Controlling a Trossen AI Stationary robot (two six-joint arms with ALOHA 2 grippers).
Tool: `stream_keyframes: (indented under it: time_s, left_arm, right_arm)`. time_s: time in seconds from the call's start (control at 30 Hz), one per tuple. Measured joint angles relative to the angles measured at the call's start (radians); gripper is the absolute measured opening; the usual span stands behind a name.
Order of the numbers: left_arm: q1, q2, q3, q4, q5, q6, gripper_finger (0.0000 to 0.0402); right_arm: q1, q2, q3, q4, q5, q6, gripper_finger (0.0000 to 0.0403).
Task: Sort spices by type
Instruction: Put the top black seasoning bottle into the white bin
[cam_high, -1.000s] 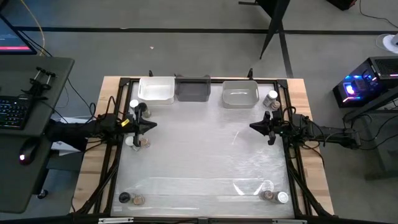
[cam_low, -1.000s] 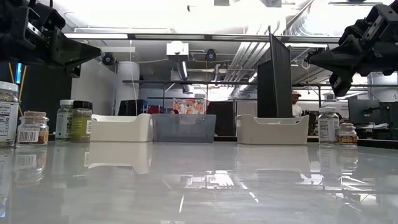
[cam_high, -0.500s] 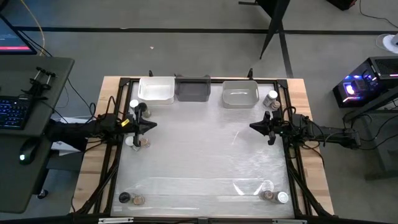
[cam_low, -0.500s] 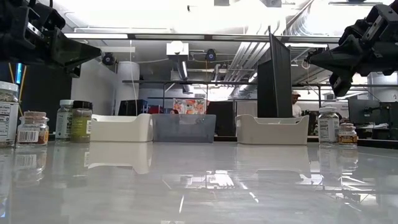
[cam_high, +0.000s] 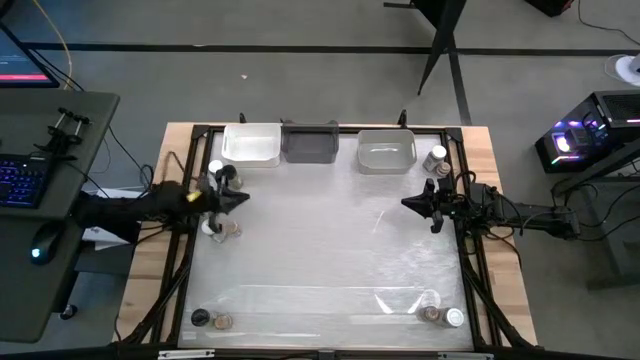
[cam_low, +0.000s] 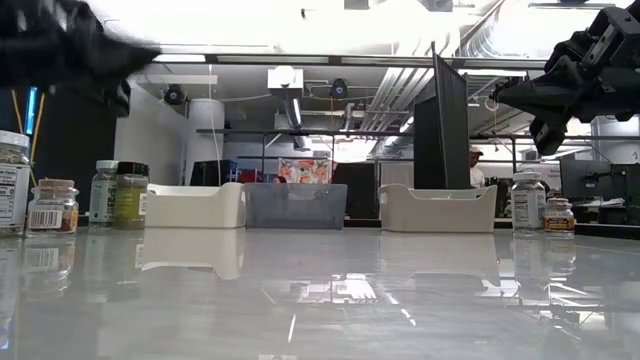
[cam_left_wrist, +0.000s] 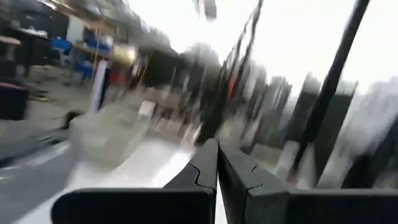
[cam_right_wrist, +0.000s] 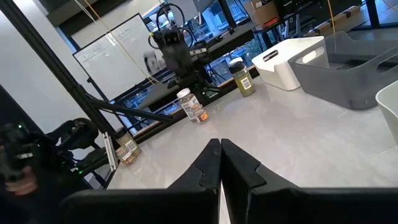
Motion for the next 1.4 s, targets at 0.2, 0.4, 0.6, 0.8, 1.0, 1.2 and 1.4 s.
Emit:
stream_keyframes:
  time_s: [0.2, 0.4, 0.6, 0.8, 1.0, 1.2, 1.4]
  left_arm:
    - [0.003, 0.112, 0.045, 0.396, -0.276, -0.128, 0.0]
    - [0.003, 0.463, 0.363, 0.255, -0.293, 0.14, 0.0]
    - [0.029, 0.771, 0.836, -0.43, -0.302, 0.149, 0.0]
    - [0.239, 0.971, 1.246, -1.332, -0.353, -0.189, 0.0]
    - [0.655, 1.07, 1.281, -1.652, 0.002, -0.277, 0.0]
    - [0.755, 1.156, 1.246, -1.607, 0.188, -0.04, 0.0]
    - [0.779, 1.272, 1.245, -1.53, 0.16, 0.233, 0.0004]
  right_arm:
    - [0.0, 0.0, 0.0, 0.0, 0.0, 0.0, 0.0]
    - [0.0, 0.001, 0.0, 0.0, 0.0, 0.0, 0.0]
    - [0.0, 0.001, 0.0, 0.0, 0.0, 0.0, 0.0]
    - [0.0, 0.001, 0.0, 0.0, 0.0, 0.0, 0.0]
    - [0.0, 0.001, 0.0, 0.0, 0.0, 0.0, 0.0]
    - [0.0, 0.001, 0.0, 0.0, 0.0, 0.0, 0.0]
    - [0.0, 0.001, 0.0, 0.0, 0.0, 0.0, 0.0]
